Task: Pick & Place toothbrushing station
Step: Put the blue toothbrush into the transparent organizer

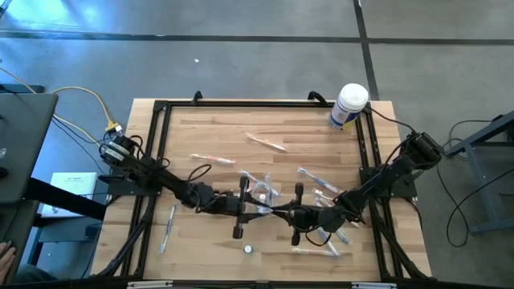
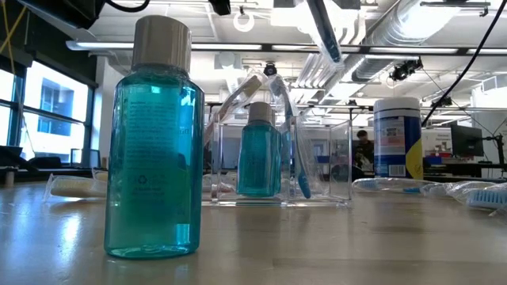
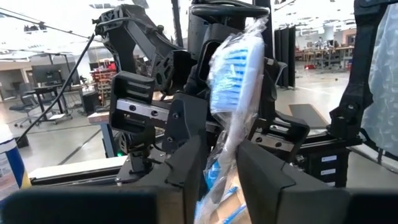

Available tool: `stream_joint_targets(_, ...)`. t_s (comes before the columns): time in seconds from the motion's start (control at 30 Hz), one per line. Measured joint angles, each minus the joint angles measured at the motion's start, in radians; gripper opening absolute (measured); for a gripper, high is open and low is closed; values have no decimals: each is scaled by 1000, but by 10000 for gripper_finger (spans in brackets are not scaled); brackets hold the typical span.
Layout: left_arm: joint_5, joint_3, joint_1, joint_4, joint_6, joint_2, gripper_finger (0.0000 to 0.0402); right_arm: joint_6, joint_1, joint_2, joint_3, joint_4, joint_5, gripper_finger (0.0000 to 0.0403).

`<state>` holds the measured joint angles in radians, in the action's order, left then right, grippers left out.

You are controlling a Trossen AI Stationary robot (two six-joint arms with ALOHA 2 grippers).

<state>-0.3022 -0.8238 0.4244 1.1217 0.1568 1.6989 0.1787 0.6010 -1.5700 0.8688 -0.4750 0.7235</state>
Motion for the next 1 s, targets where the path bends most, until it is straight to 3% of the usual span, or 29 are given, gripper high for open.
stream_joint_targets(0.2, -7, 0, 12, 0, 8, 0, 13, -9, 0, 0, 1, 8, -3, 9)
stream_joint_targets(0.37, -16, 0, 19, 1, 34, 0, 7, -29, 0, 0, 2, 17, -17, 24)
stream_joint_targets(0.7, -15, 0, 35, 13, 40, -1, 4, -23, 3, -1, 2, 28, -16, 143)
stream_joint_targets(0.8, -75, 0, 56, 12, 54, -7, 4, -12, 24, 1, 1, 28, 52, 187)
stream_joint_targets(1.0, -241, 0, 114, -35, 71, -47, 3, 133, 125, 30, 0, -23, 311, 242)
